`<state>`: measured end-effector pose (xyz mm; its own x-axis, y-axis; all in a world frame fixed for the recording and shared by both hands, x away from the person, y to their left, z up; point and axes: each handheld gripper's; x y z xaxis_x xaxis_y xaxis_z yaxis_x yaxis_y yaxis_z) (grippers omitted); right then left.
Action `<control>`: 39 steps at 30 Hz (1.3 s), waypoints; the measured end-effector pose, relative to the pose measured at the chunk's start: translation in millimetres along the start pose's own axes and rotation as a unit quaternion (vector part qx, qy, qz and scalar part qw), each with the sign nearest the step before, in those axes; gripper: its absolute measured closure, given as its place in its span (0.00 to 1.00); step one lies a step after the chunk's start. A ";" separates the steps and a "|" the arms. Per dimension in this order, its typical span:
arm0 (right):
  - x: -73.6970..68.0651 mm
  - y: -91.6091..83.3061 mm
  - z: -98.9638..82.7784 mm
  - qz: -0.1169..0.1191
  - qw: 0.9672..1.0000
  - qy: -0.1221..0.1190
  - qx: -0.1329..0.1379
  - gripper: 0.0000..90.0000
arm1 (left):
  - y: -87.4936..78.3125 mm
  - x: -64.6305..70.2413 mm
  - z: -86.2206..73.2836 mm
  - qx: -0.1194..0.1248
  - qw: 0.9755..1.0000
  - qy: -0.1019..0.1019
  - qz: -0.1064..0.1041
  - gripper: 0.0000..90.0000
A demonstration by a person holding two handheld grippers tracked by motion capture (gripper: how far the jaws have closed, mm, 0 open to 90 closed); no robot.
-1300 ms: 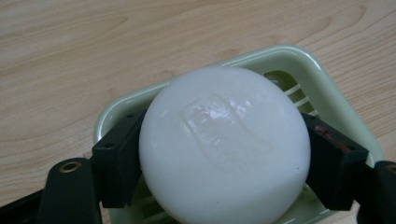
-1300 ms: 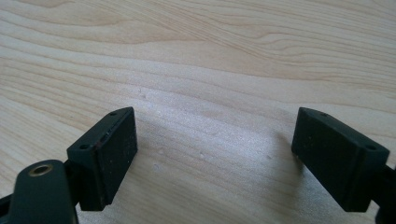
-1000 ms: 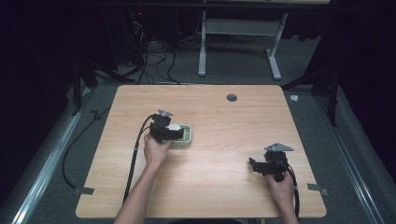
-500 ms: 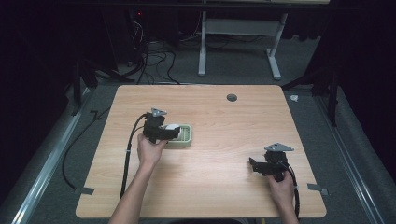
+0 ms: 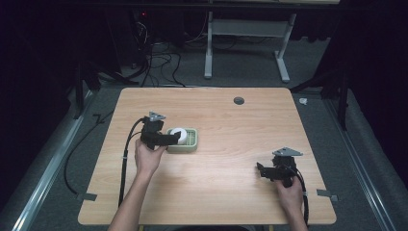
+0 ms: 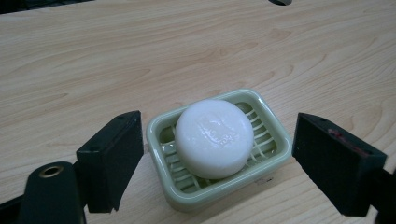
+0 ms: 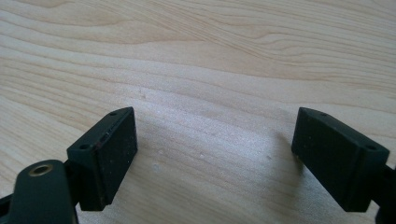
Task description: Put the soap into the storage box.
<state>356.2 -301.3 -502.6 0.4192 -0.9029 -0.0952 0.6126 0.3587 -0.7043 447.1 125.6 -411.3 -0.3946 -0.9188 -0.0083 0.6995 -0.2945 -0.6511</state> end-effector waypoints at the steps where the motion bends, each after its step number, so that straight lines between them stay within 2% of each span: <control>1: 0.0 0.0 0.0 0.000 1.000 0.000 0.000 0.17 | 0.0 0.0 0.0 0.000 1.000 0.000 0.000 0.19; 8: -0.1 -0.1 0.0 0.000 1.000 0.001 -0.001 0.17 | -10.9 -4.6 -4.1 0.001 1.000 -0.003 -0.002 0.19; 13: -0.2 -0.1 0.0 0.000 1.000 0.001 0.000 0.17 | -21.1 -8.9 -7.3 0.011 1.000 -0.011 -0.001 0.19; 20: -0.2 -0.1 0.0 0.000 1.000 0.001 -0.001 0.17 | -30.4 -11.8 -10.6 0.015 1.000 -0.013 -0.001 0.19; 30: -0.1 -0.1 -0.1 0.000 1.000 0.000 -0.001 0.17 | -47.5 -13.2 -13.8 0.025 1.000 -0.005 0.003 0.19; 39: -0.2 -0.1 0.0 0.000 1.000 0.001 0.000 0.17 | -59.6 -15.9 -19.8 0.032 0.999 -0.012 0.004 0.19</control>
<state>356.0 -301.2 -502.5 0.4184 -0.9031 -0.0967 0.6117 0.3589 -0.7050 399.8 163.0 -387.4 -0.3742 -0.9273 0.0053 0.7396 -0.3019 -0.6016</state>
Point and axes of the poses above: each handheld gripper's, and its own axes: y roughly forward along the jaws, z roughly out of its top, x roughly to its right, and after that the axes turned 9 degrees about z, right-handed
